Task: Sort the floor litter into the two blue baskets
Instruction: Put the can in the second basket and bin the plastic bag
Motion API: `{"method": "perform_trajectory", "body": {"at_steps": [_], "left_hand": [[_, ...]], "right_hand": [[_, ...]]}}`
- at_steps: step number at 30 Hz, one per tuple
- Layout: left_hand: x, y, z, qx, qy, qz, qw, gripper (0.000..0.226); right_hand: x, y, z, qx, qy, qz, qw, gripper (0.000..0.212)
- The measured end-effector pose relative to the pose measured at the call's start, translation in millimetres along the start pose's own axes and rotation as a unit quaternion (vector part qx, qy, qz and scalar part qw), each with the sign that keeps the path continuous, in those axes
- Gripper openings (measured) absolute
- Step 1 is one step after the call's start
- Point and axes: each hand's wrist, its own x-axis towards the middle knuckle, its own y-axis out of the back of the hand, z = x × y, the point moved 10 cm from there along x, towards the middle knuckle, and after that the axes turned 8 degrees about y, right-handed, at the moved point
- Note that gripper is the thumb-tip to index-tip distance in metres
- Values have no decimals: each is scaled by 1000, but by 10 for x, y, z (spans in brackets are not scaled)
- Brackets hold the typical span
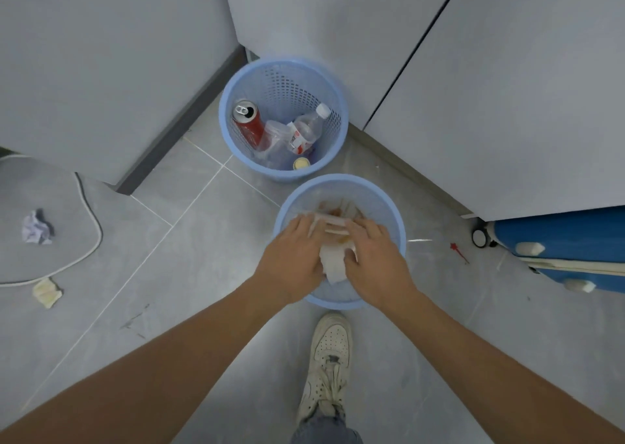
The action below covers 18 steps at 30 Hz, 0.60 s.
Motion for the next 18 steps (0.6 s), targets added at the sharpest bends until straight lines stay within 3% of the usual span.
{"method": "perform_trajectory", "body": {"at_steps": [3, 7, 13, 18], "left_hand": [[-301, 288, -195, -37, -2, 35, 999, 62], [-807, 520, -753, -70, 15, 82, 994, 52], [-1867, 725, -2267, -102, 122, 153, 975, 45], [-2868, 534, -3785, -145, 268, 201, 931, 37]], "right_hand": [[-125, 263, -426, 12, 39, 64, 997, 42], [-86, 123, -1292, 34, 112, 69, 991, 38], [204, -765, -2848, 64, 202, 14, 977, 31], [384, -1800, -3955, 65, 239, -61, 967, 25]]}}
